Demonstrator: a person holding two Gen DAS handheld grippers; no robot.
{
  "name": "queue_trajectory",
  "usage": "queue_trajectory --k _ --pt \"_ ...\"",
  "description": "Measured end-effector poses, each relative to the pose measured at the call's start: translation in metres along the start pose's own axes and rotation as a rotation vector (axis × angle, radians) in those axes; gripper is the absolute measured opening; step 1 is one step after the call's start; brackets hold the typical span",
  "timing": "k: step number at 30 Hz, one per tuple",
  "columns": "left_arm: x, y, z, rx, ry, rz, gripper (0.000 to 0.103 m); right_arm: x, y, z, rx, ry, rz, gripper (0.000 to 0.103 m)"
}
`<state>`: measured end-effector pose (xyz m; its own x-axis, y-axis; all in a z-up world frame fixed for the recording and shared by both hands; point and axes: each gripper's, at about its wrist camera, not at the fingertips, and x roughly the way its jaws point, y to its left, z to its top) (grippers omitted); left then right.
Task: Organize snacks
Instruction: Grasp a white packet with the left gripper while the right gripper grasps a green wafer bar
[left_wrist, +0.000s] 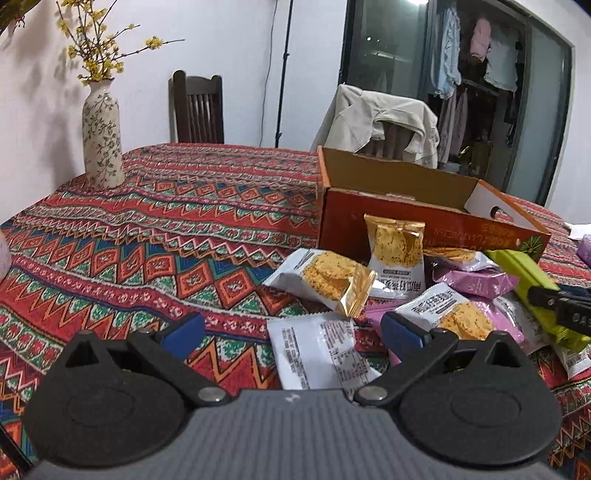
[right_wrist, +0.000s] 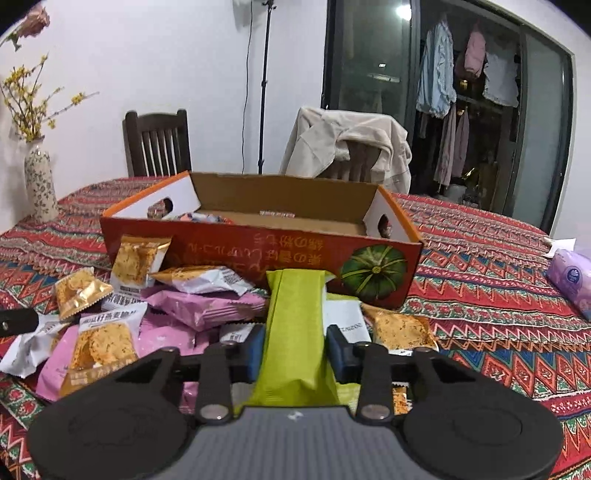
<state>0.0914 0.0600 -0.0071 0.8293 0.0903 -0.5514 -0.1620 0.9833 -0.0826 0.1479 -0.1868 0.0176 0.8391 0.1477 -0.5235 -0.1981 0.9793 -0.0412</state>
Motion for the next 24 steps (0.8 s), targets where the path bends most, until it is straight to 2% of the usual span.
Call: queue_trajectory --k 8,16,18,19,24 --pt "0.004 -0.006 -0.004 -0.019 0.047 0.045 0.103 -0.03 -0.01 -0.007 0.037 -0.101 0.012 0.031" --pt "0.023 -0.018 -0.006 -0.015 0.115 0.127 0.102 -0.048 -0.013 -0.018 0.047 -0.131 0.048 0.032" --pt "0.024 -0.02 -0.007 -0.007 0.122 0.148 0.092 -0.052 -0.014 -0.02 0.049 -0.136 0.058 0.032" --pt "0.023 -0.021 -0.008 -0.001 0.118 0.153 0.09 -0.053 -0.014 -0.022 0.046 -0.137 0.062 0.032" --pt "0.017 -0.027 -0.01 0.031 0.101 0.121 0.068 -0.059 -0.01 -0.027 0.034 -0.147 0.08 0.032"
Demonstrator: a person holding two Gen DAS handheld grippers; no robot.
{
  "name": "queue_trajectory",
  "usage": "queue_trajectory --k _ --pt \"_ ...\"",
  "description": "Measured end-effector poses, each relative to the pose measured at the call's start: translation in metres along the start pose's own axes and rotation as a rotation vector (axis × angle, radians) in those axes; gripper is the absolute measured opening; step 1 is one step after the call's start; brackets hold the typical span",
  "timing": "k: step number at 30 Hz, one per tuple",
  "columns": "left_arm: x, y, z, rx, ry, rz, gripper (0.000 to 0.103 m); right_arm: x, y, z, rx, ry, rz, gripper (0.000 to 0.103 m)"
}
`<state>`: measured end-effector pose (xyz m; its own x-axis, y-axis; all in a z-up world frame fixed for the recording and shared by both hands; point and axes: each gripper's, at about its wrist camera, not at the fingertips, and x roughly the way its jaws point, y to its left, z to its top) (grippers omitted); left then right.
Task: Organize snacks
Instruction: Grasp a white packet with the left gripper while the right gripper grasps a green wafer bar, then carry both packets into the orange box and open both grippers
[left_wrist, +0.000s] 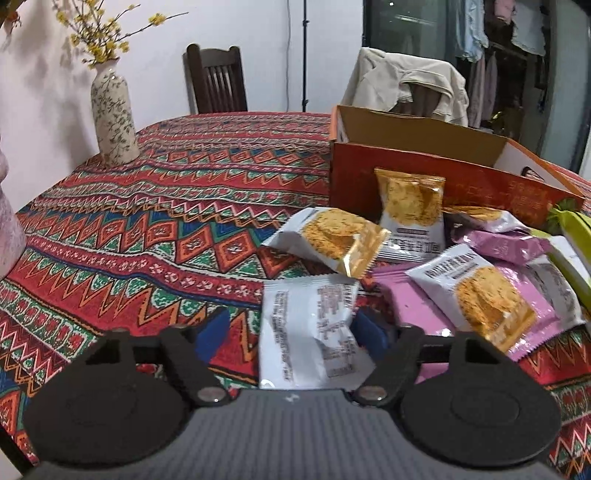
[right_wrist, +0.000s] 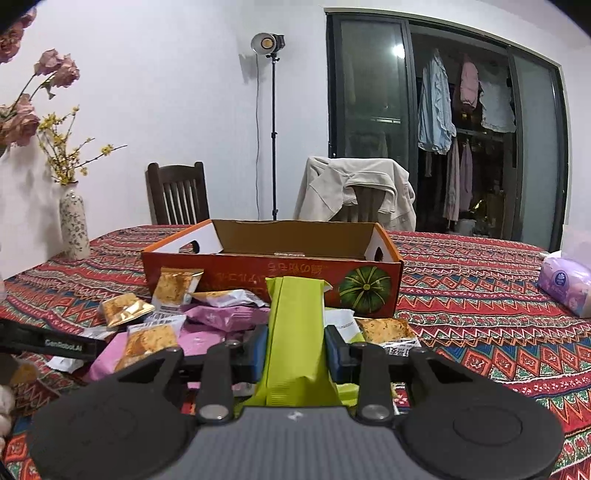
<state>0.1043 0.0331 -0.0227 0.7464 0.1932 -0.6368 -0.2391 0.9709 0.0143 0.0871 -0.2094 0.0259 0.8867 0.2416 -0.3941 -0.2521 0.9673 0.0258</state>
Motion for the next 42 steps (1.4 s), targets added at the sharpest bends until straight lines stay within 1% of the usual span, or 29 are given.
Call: queue_trajectory --k 1,2,6,14,21,28,30,38,42 --pt "-0.002 -0.001 -0.001 0.007 -0.006 -0.011 0.058 -0.001 0.001 -0.001 0.0 0.0 0.002 0.032" --pt "-0.004 -0.003 -0.002 0.016 -0.012 -0.016 0.052 -0.002 0.001 -0.002 0.0 -0.001 0.003 0.032" --pt "-0.008 -0.007 -0.007 0.03 -0.034 -0.001 0.049 -0.006 0.0 -0.006 -0.001 0.0 0.009 0.032" --pt "-0.023 -0.006 -0.012 0.038 -0.07 -0.022 0.049 -0.012 -0.002 -0.007 0.008 -0.012 0.004 0.032" --pt "-0.046 -0.002 -0.004 0.034 -0.151 -0.044 0.049 -0.015 -0.005 -0.001 0.015 -0.035 -0.01 0.032" --pt "-0.059 -0.013 0.021 0.061 -0.24 -0.069 0.049 -0.011 -0.005 0.013 0.007 -0.062 -0.018 0.032" --pt "-0.064 -0.019 0.031 0.079 -0.278 -0.074 0.049 -0.007 -0.006 0.019 0.006 -0.071 -0.02 0.032" --pt "-0.073 -0.048 0.066 0.119 -0.389 -0.112 0.049 0.014 -0.012 0.054 0.014 -0.113 -0.039 0.032" --pt "-0.072 -0.063 0.083 0.128 -0.429 -0.126 0.049 0.027 -0.013 0.073 0.002 -0.129 -0.049 0.032"
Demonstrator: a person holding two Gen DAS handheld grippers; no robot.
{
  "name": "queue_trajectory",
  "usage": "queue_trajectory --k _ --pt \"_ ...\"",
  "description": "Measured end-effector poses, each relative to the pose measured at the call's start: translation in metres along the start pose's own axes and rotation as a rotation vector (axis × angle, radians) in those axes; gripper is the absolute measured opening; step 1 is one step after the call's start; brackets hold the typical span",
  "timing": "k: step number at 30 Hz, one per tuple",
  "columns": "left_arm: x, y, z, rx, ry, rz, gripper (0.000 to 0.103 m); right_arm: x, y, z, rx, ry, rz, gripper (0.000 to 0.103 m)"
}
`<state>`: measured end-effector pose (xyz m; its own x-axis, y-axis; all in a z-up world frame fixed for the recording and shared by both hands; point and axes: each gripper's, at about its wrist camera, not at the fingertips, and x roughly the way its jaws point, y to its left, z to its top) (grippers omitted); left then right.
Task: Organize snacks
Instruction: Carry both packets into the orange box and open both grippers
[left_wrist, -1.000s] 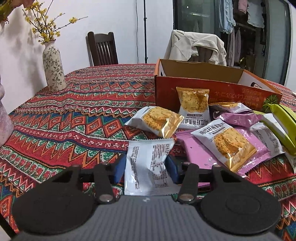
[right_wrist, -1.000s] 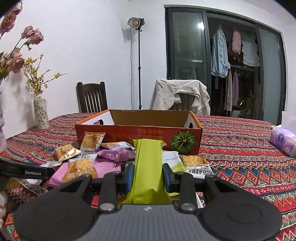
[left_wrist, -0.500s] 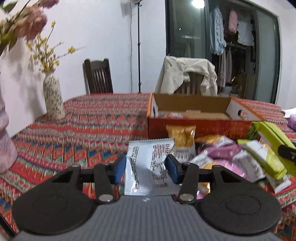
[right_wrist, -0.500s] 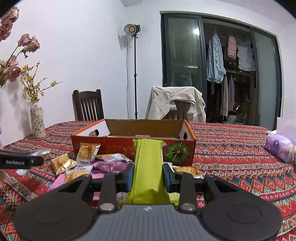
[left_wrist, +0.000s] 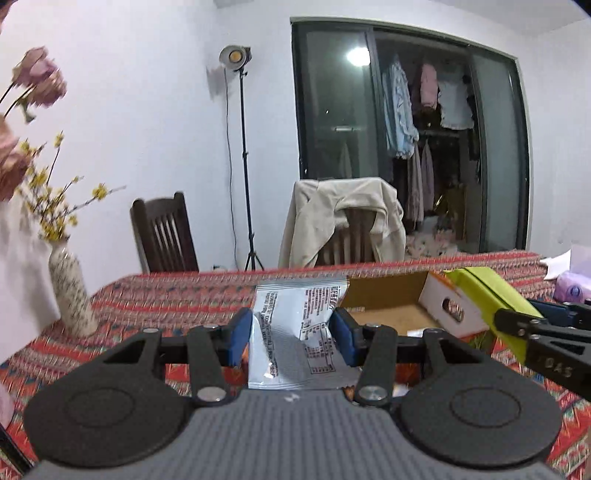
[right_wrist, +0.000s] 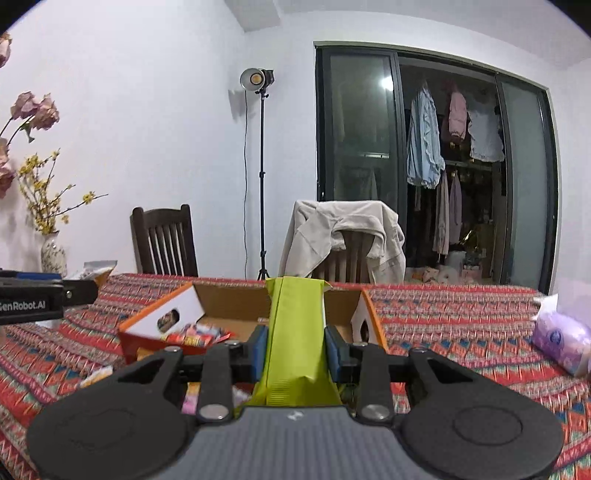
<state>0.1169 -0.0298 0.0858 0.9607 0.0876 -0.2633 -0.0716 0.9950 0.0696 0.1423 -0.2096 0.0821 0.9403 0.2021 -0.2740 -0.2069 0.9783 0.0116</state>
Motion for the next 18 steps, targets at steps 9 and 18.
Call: queue_trajectory --k 9,18 --pt "0.039 -0.016 0.024 0.015 -0.025 -0.012 0.049 0.044 0.005 0.032 -0.035 -0.009 -0.01 0.032" --pt "0.095 -0.02 0.034 -0.008 0.001 -0.003 0.049 0.099 0.005 0.049 -0.029 0.015 -0.019 0.032"
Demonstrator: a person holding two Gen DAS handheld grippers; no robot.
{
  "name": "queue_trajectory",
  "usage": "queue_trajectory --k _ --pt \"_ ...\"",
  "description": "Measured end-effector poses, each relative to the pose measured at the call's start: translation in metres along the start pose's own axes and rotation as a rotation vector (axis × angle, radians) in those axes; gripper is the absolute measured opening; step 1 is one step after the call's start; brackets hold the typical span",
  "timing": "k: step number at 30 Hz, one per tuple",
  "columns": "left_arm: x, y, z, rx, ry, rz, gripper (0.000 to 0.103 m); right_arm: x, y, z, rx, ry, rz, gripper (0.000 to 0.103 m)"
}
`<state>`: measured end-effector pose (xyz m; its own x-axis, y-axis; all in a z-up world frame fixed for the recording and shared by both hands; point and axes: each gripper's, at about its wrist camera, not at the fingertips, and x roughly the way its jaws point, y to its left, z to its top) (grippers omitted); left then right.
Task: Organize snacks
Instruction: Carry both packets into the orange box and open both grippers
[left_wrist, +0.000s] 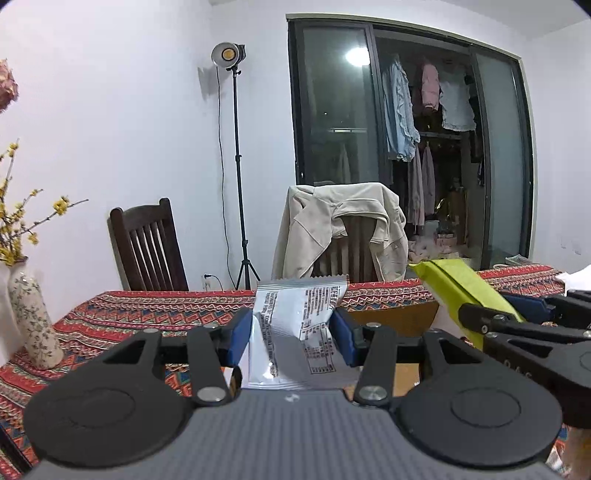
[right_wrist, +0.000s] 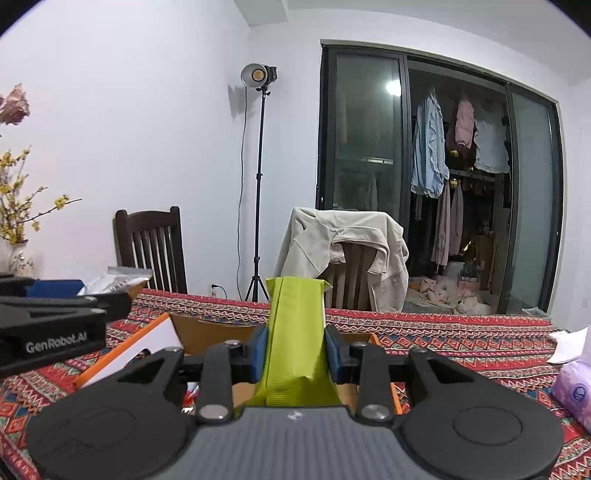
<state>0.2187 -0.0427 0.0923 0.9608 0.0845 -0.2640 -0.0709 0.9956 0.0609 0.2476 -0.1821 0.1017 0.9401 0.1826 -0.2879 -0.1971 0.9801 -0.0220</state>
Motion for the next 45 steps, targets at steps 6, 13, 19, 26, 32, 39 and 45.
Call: queue_trajectory --k 6,13,19,26,32,39,45 --pt "0.036 0.003 -0.005 -0.023 0.025 0.003 0.049 0.036 -0.002 -0.004 0.016 0.033 0.0 0.032" --pt "0.064 0.012 -0.023 -0.027 0.067 0.001 0.049 0.068 -0.009 -0.023 0.04 0.097 0.017 0.032" --pt "0.075 0.014 -0.033 -0.011 0.084 0.017 0.049 0.082 -0.017 -0.034 0.074 0.133 0.021 0.032" --pt "0.075 0.018 -0.036 -0.033 0.09 0.019 0.063 0.08 -0.018 -0.036 0.072 0.135 0.023 0.038" --pt "0.068 0.027 -0.035 -0.079 0.059 0.049 0.103 0.071 -0.021 -0.037 0.082 0.126 0.022 0.09" --pt "0.064 0.037 -0.033 -0.125 0.053 0.054 0.103 0.061 -0.026 -0.034 0.098 0.116 0.024 0.103" --pt "0.062 0.038 -0.033 -0.133 0.05 0.046 0.103 0.056 -0.025 -0.033 0.093 0.11 0.02 0.103"
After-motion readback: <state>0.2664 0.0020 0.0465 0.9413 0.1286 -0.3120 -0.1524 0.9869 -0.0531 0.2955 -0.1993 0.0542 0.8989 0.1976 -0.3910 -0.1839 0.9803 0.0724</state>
